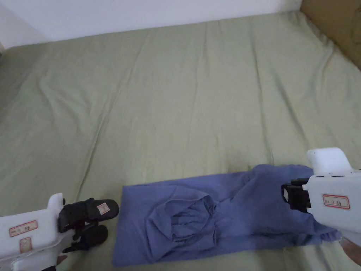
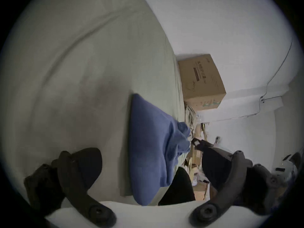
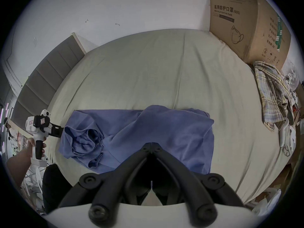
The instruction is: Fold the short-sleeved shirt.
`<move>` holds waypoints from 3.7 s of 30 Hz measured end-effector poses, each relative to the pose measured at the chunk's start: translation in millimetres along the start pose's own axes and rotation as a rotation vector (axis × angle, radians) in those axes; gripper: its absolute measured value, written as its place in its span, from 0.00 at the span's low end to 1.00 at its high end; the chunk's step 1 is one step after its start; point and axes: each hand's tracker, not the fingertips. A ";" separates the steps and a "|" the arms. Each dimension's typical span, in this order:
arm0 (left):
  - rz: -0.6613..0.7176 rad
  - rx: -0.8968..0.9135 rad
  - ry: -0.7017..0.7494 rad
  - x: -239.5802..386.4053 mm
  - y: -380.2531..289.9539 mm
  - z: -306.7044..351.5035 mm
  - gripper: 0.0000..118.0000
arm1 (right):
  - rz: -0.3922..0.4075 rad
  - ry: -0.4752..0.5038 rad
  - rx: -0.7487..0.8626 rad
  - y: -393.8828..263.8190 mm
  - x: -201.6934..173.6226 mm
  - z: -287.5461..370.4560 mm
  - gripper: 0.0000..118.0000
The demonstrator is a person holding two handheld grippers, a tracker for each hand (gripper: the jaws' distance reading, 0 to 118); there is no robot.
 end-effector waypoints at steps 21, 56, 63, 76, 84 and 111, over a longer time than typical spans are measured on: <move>-0.015 0.020 0.110 -1.6 7.0 -54.1 0.08 | 0.017 0.022 -0.046 0.6 -10.1 -11.8 0.00; -0.113 -0.229 0.195 162.3 -31.1 -188.7 0.80 | -0.022 0.082 -0.006 -5.4 -1.3 -1.7 0.00; -0.276 -0.128 0.244 177.5 -29.8 -143.6 0.81 | -0.025 0.070 0.036 -2.4 3.3 6.1 0.00; -0.299 -0.208 0.227 188.3 -48.3 -196.9 0.01 | -0.078 0.001 0.104 -3.4 33.7 22.6 0.00; -0.258 -0.309 0.323 146.2 -68.2 -275.5 0.00 | -0.098 -0.020 0.085 -6.5 42.7 21.7 0.00; -0.084 0.136 0.217 82.8 -54.0 0.4 0.01 | -0.473 0.654 -0.229 -35.0 55.4 -98.7 0.00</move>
